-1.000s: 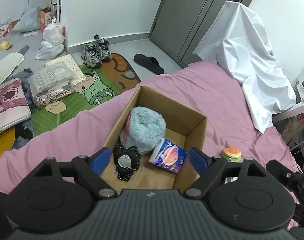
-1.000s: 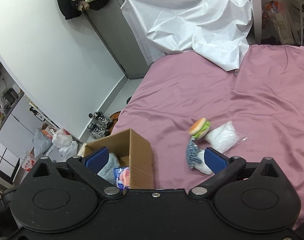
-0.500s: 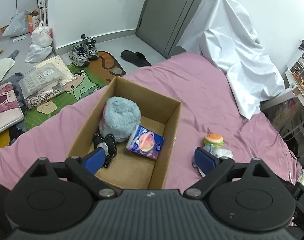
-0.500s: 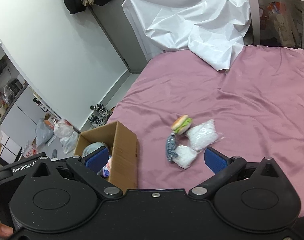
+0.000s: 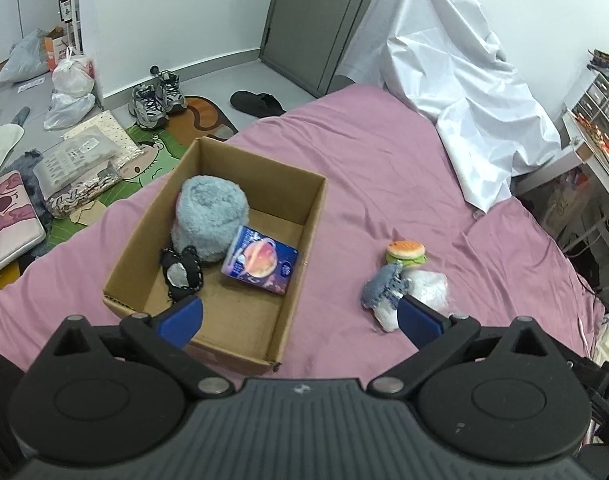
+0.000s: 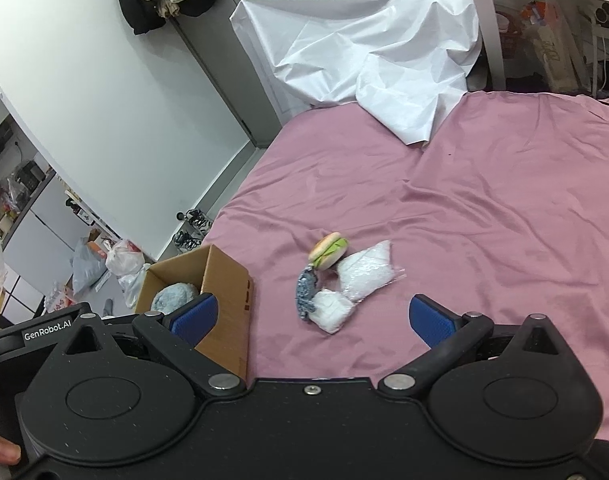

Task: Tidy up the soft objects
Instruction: 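Move both grippers back over the bed toward the remaining soft items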

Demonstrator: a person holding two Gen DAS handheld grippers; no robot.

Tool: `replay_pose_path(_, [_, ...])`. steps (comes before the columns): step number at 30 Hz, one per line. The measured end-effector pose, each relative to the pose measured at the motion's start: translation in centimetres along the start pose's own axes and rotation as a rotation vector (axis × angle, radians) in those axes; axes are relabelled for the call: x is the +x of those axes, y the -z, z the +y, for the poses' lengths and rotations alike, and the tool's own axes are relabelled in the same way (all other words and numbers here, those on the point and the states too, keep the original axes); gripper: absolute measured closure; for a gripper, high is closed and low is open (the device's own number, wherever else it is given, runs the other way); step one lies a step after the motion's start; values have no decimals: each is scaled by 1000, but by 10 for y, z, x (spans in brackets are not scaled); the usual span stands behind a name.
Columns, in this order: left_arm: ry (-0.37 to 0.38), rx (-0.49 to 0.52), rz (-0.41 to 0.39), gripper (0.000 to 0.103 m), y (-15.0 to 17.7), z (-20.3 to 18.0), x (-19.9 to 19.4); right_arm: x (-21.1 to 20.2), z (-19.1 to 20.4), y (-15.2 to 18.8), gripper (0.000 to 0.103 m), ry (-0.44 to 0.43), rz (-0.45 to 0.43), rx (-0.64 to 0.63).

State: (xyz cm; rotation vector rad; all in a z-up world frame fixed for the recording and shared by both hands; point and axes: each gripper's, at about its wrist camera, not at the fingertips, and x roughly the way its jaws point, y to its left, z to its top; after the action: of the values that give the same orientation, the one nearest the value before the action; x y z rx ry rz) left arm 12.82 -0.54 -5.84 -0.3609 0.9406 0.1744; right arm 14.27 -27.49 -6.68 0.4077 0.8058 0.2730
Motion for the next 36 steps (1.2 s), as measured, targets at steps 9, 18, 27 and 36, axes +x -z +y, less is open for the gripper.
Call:
replay_pose_path(9, [7,37,-2,0,11,-26,-3,-10,-19,-2,0,1,8,6])
replay_pose_path(18, [15,67,-5,0,21,-48,-4,-20,-43,-3,0,1,17,22])
replay_pose_path(27, [36,83,-14,1,31,-68,-2,-24,-59,-6,0,-3,29,33])
replay_pose_path(36, [38,74,-27,1,34,-80,10,-16,-78,-6,0,-32,43,122])
